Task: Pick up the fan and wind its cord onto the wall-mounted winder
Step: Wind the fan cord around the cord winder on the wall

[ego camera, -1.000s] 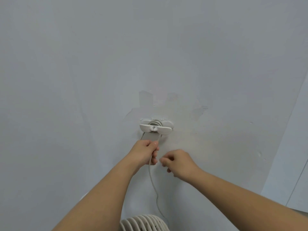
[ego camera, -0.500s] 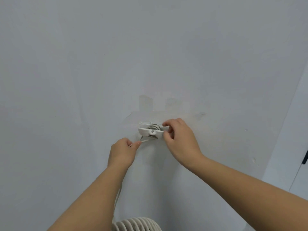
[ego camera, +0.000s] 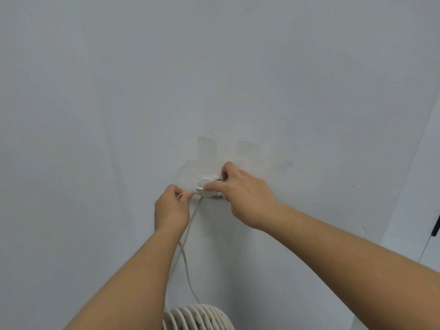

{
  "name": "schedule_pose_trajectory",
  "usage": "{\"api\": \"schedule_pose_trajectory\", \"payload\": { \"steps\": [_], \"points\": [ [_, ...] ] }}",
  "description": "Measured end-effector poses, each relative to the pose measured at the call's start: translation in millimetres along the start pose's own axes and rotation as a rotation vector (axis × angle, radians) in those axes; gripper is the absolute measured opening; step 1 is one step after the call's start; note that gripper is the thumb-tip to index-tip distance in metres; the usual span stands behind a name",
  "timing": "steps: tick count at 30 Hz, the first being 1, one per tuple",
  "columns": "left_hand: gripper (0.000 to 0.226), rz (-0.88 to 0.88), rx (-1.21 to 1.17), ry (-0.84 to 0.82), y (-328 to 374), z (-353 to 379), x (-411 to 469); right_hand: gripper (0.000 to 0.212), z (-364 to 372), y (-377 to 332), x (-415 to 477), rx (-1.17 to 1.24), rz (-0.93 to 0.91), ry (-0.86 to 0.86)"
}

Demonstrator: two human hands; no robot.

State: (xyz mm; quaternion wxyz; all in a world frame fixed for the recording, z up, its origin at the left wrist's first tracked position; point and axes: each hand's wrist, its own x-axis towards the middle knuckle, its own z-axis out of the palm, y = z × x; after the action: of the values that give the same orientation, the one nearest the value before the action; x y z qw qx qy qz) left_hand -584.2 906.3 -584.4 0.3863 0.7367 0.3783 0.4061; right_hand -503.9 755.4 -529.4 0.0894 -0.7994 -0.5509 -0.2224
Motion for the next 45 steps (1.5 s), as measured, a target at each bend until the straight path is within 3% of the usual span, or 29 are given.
{"api": "schedule_pose_trajectory", "payload": {
  "steps": [6,12,17,21,24,30,34,39,45],
  "points": [
    [0.015,0.098,-0.125,0.118,15.4,6.3,-2.6,0.064,-3.8,-2.2,0.9,-0.01,-0.004,-0.038],
    [0.022,0.185,-0.176,0.087,14.9,-4.7,-9.4,0.059,-7.2,-5.8,3.0,-0.018,0.019,-0.056],
    [0.04,0.104,-0.156,0.037,3.9,-20.7,-15.9,0.038,-10.0,-12.9,8.9,-0.052,0.023,-0.041],
    [0.048,-0.071,-0.315,-0.021,-1.3,-28.5,-20.0,0.02,-6.9,-19.6,15.0,-0.085,0.033,0.051],
    [0.049,-0.11,-0.35,-0.083,-2.3,-30.8,-24.8,0.024,3.2,-27.2,19.8,-0.12,0.053,0.136],
    [0.045,-0.146,-0.378,-0.045,-1.8,-34.6,-25.8,0.036,14.9,-39.7,38.9,-0.127,0.118,0.163],
    [0.045,-0.115,-0.345,-0.058,-0.6,-33.7,-27.9,0.028,14.7,-41.4,44.3,-0.11,0.129,0.209],
    [0.047,-0.063,-0.297,-0.074,4.2,-30.8,-27.4,0.006,3.5,-27.0,43.7,-0.032,0.1,0.188],
    [0.044,0.072,-0.252,-0.233,9.2,-26.5,-34.2,0.015,-18.3,8.1,33.0,0.012,-0.097,0.082]
  ]
}}
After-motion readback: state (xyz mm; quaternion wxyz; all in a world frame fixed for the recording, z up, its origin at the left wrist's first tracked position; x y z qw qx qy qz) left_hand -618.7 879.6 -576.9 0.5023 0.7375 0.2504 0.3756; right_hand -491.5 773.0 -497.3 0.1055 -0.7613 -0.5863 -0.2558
